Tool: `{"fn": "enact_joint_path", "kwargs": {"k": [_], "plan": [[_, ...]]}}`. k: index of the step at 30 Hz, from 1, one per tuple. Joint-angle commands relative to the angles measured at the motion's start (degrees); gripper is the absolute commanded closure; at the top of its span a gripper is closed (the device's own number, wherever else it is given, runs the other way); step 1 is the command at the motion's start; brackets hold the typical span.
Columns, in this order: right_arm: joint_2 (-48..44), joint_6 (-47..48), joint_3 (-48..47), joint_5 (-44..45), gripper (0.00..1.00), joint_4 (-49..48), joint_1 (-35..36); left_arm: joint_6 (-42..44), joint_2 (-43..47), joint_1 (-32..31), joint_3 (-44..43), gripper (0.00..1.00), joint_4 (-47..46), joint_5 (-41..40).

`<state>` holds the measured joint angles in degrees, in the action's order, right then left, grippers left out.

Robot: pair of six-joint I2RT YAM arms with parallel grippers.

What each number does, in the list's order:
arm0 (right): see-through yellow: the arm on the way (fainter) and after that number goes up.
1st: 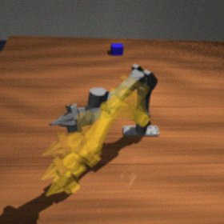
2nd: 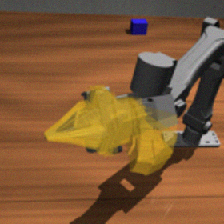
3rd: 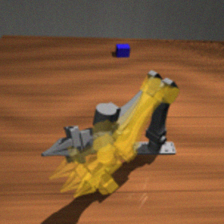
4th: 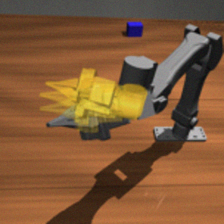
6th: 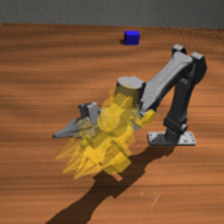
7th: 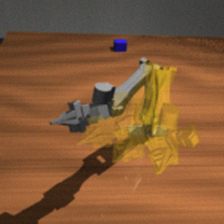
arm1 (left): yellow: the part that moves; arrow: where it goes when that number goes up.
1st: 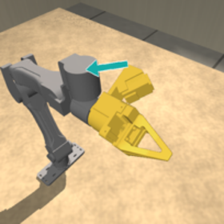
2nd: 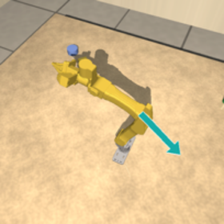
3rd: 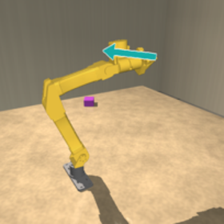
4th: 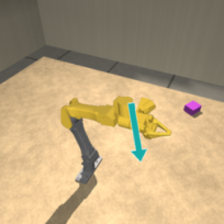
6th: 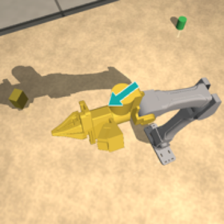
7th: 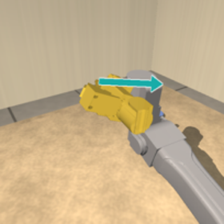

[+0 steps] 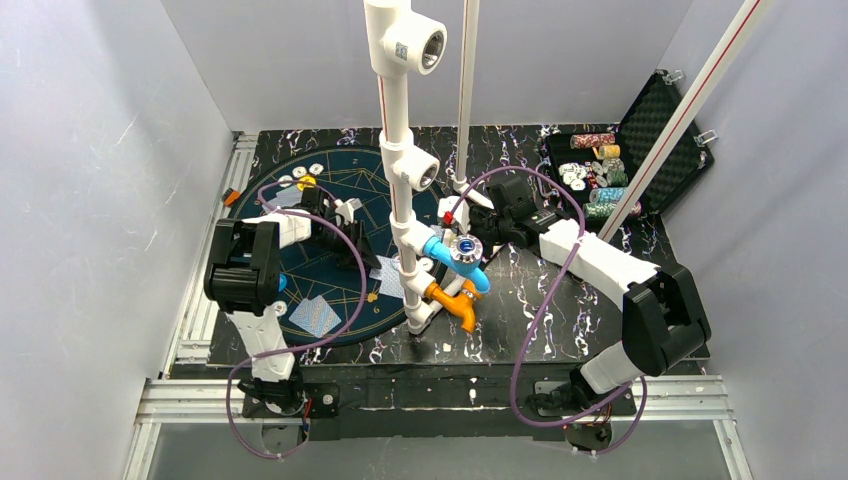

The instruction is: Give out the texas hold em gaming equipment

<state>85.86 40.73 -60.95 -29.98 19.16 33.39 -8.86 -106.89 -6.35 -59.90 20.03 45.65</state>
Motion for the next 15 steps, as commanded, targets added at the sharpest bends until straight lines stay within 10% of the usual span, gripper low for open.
{"fn": "enact_joint_path", "kwargs": {"k": [1, 5, 15], "plan": [[-0.81, 0.61, -1.34, -1.31, 0.99, -1.58, -0.17, -0.04, 1.60, -0.52, -1.18, 0.56, 1.34, 1.94], [-0.45, 0.42, -1.45, -1.66, 0.99, -1.85, -0.21, 2.12, 5.46, 1.22, -1.79, 0.31, 3.08, 0.45], [0.09, -1.12, -1.84, -3.22, 0.99, -3.42, -0.16, 4.97, 10.47, 0.64, -11.70, 0.11, 3.97, 14.40]]}}
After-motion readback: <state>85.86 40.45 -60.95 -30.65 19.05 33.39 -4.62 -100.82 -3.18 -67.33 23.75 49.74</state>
